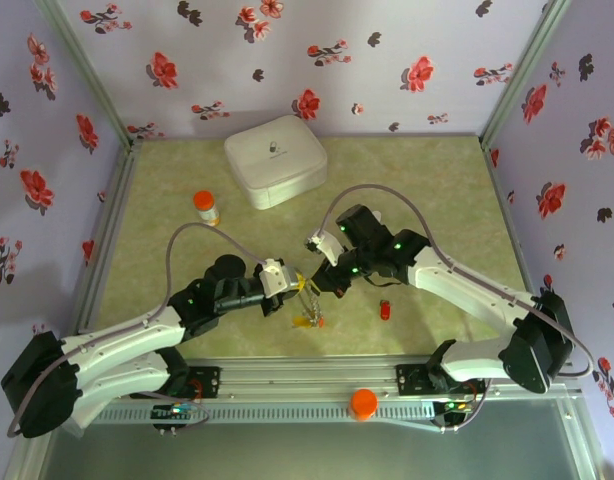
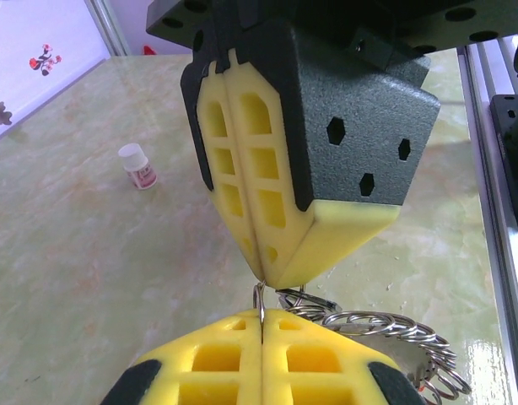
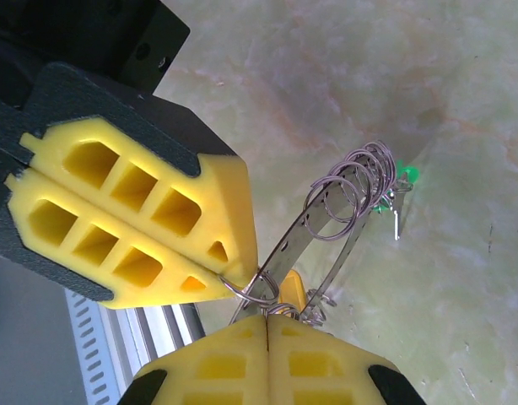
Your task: Put the keys on the keyring
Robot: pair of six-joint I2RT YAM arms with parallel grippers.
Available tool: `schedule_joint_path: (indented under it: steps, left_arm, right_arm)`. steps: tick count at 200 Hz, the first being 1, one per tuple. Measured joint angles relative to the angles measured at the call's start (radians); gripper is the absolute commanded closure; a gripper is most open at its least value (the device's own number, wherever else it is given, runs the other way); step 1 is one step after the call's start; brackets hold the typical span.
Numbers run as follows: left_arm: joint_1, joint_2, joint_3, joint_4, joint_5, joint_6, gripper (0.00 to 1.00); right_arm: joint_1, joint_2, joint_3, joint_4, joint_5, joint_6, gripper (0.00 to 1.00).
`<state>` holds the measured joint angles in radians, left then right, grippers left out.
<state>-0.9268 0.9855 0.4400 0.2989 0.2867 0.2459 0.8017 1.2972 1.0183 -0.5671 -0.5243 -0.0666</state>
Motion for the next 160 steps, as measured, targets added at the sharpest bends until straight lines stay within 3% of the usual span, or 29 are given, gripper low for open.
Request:
schedule_joint_path:
  steps: [160]
  left_arm:
    - [0.0, -0.008, -0.006, 0.0, 0.001, 0.014, 1.0]
  right_arm:
    - [-0.01, -0.013, 0.0, 0.001, -0.018, 0.017, 1.0]
